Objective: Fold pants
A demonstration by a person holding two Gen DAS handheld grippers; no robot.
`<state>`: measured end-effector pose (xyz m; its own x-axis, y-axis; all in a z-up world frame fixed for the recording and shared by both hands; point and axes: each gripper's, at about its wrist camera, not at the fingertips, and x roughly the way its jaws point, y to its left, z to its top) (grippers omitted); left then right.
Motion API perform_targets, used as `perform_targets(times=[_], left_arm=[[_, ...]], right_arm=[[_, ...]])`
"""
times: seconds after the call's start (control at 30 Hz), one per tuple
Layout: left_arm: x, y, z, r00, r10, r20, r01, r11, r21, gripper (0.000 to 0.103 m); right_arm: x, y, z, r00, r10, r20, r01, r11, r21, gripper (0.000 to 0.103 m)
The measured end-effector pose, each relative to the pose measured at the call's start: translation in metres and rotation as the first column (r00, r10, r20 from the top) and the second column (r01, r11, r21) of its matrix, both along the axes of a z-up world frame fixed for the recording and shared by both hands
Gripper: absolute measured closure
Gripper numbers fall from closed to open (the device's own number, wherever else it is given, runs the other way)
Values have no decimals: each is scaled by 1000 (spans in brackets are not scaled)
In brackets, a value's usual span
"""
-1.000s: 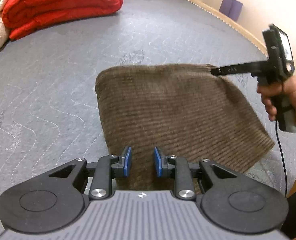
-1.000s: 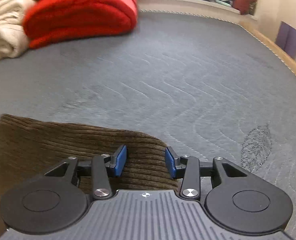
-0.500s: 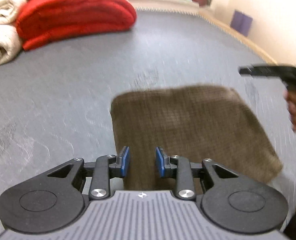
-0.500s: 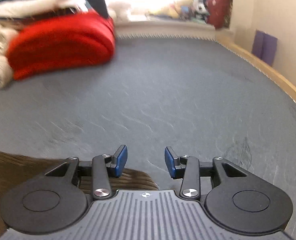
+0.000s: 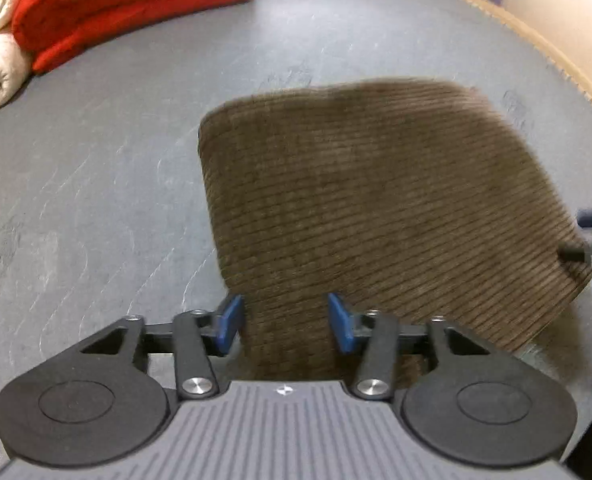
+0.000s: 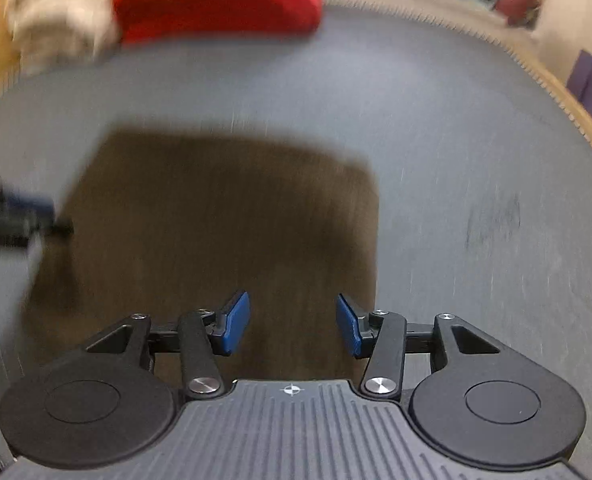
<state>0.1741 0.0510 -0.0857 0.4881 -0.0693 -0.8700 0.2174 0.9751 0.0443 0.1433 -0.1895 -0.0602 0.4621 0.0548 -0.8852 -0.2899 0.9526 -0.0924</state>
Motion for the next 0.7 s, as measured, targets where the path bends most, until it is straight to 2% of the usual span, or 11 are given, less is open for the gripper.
perform_targets(times=[0.03,0.1,0.13,0.17,0.27,0.4,0.47,0.5,0.57,0.67,0.7], left_arm=[[-1,0,5,1000,12,4,-13,1000,3,41],[-7,-2,20,1000,21,22,-21,1000,-7,36],[-15,-3,33,998,24,60,-23,1000,-21,25],[-23,-2,45,994,25,108,-22,999,-29,15],[-48,-7,86,973,36,230,-34,999,-13,13],[-79,-3,134,952,107,288,-87,993,-83,10],[-100,1,154,955,139,262,-98,982,-161,5],[-110,1,158,958,152,243,-105,975,-196,0],[-134,-3,161,955,168,243,-120,972,-201,0],[-159,-23,134,939,178,294,-156,983,-95,0],[-162,-29,121,947,179,267,-169,984,-59,0]], right_arm=[[-1,-3,-9,999,-5,-33,5,1000,-1,48],[-2,-9,1,996,-86,-15,86,996,37,46],[-5,-12,12,993,-114,10,113,991,65,47],[-12,-15,28,989,-128,68,120,986,114,47],[-44,-17,72,955,-154,253,103,973,206,46],[-88,-20,115,895,-218,390,114,955,273,17],[-109,-23,126,873,-233,428,103,947,305,11],[-121,-22,125,866,-233,442,97,946,309,9],[-137,-24,122,855,-243,458,106,947,305,6],[-145,-26,101,881,-293,372,181,934,308,6],[-142,-25,100,882,-314,352,205,927,315,6]])
